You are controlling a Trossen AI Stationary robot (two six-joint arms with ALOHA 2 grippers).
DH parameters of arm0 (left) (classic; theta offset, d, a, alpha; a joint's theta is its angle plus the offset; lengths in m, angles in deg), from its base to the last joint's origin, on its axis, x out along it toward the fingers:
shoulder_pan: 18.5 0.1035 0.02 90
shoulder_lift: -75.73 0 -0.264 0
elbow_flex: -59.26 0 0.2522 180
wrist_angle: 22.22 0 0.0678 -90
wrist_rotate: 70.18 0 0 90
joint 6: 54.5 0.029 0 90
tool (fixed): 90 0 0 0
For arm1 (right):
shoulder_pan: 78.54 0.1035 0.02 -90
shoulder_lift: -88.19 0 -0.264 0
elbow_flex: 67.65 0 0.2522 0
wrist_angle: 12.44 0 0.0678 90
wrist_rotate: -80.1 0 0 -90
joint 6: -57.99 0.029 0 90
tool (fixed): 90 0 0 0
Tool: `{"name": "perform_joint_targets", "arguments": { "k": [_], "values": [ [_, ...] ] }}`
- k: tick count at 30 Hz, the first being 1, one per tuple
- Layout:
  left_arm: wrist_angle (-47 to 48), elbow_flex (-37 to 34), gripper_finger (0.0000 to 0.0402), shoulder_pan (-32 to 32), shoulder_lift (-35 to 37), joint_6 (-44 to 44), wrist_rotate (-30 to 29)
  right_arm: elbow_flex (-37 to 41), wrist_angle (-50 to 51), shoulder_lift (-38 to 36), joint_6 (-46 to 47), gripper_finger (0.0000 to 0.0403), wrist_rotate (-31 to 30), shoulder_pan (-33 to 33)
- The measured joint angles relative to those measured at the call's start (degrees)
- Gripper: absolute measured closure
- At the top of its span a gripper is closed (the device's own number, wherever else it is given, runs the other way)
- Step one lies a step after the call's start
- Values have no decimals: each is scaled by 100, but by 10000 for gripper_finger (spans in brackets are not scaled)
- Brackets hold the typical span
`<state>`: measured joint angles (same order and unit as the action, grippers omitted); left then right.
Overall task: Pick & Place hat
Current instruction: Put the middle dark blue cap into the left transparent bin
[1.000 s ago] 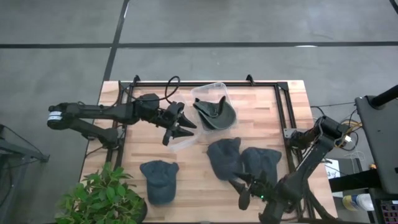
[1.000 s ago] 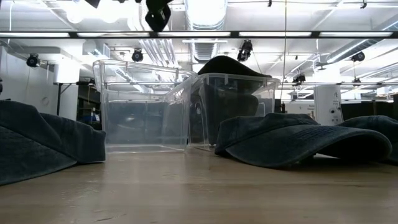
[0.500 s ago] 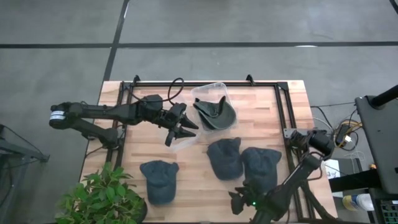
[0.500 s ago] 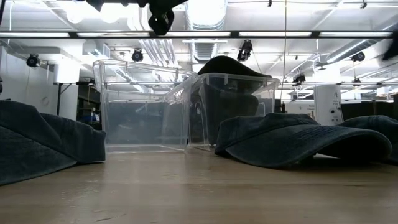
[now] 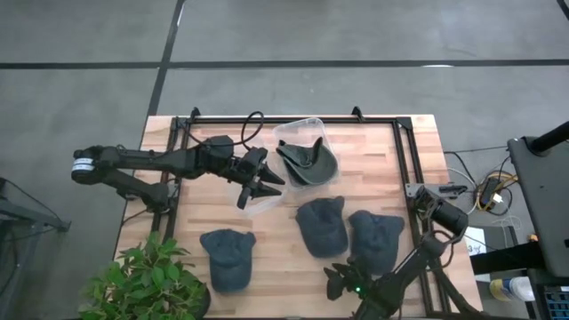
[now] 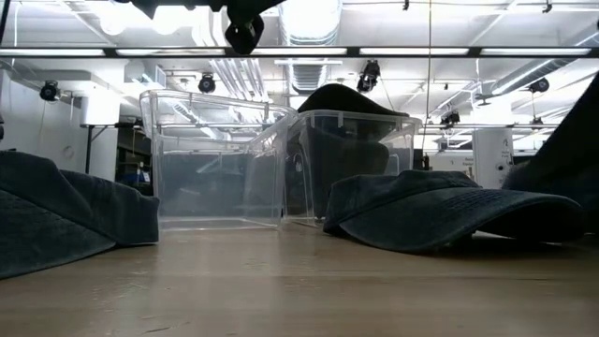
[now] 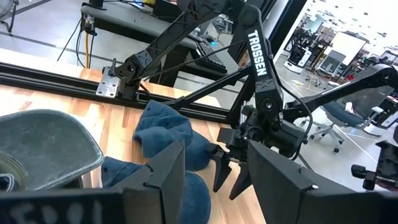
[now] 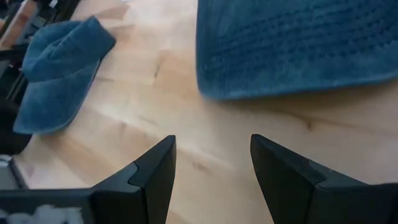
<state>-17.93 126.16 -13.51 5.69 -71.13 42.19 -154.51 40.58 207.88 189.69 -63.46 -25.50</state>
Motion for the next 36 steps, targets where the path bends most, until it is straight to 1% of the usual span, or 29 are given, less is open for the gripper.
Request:
{"name": "perform_joint_targets", "arguments": {
  "k": [6,15,18,21,23,25,27,29,30,34,36],
  "values": [
    [9,0,234,-3,0,-55,0,4,-14,183,18,202,-95,-179],
    [18,0,234,-7,0,-134,0,4,46,207,-53,202,-775,-444],
    [21,0,234,-7,0,-142,0,4,108,212,-88,203,-813,-526],
    [24,0,234,-7,0,-142,0,13,114,248,-168,215,-811,-609],
    [28,-2,234,-7,0,-144,0,15,114,295,-279,231,-814,-658],
    [25,-8,234,-7,0,-170,0,48,135,331,-308,258,-809,-706],
    [27,-31,234,-7,0,-211,0,59,137,392,-326,299,-811,-738],
    [26,-61,234,-7,0,-232,0,79,126,419,-444,355,-820,-738],
    [26,-80,234,-7,0,-234,0,86,131,431,-548,374,-835,-733],
    [16,-165,234,-7,1,-298,-2,104,138,462,-782,393,-814,-733],
    [20,-186,234,-7,1,-302,-40,42,158,473,-1146,395,-790,-722]
  ]
}}
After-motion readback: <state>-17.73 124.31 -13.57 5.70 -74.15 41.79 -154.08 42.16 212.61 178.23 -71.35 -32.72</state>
